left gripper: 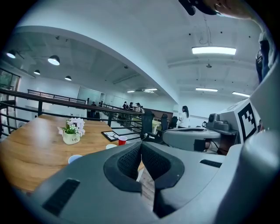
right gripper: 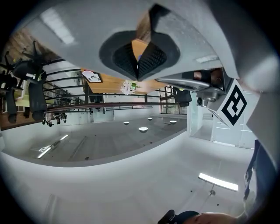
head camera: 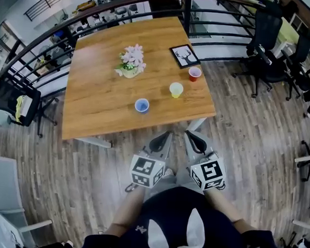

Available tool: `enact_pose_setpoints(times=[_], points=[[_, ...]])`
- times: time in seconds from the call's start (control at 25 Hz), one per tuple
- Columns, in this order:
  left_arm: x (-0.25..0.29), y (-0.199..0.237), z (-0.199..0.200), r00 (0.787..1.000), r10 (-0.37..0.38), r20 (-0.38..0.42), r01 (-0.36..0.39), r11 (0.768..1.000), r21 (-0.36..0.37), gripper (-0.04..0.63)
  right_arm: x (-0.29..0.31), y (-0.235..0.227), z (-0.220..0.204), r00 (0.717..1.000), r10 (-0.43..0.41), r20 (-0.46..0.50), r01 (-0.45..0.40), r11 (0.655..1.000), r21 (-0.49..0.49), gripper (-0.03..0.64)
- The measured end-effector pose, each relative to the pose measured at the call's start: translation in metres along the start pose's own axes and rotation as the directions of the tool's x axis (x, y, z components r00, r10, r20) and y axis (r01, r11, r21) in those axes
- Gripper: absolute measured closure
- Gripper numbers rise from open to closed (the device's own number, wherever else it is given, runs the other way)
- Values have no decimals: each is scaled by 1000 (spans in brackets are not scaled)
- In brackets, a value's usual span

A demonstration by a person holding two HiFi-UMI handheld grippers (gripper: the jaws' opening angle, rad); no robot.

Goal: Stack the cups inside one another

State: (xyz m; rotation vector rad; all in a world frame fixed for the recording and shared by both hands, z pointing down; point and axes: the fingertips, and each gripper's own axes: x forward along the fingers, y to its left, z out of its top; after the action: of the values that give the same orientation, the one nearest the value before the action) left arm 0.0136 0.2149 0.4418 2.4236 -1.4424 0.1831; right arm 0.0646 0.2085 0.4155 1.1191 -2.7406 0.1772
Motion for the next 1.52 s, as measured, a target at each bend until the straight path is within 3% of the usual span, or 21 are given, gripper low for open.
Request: enact_pose_setpoints(times=[0.4, 0.92, 1.12, 1.24, 1.52], points=[[2, 20, 0, 1000, 13, 3, -12, 1000, -21, 575, 20, 5, 1, 1000, 20, -14, -20, 1000, -10, 618], [14, 96, 5, 992, 124, -14, -124, 991, -49, 575, 99, 16, 9, 992, 130, -8, -130, 989, -66, 617], [19, 126, 9, 985, 172, -21, -173, 983, -54, 575, 132, 12, 16, 983, 185, -4, -185, 981, -53, 522], [16, 146, 12, 977, 214, -21, -215, 975, -62, 575, 154, 14, 19, 975, 224, -14, -224, 973, -58, 422], [10, 189, 19, 948, 317, -15, -317, 944, -89, 575, 202, 25, 23, 943, 329, -46, -332, 939, -89, 354]])
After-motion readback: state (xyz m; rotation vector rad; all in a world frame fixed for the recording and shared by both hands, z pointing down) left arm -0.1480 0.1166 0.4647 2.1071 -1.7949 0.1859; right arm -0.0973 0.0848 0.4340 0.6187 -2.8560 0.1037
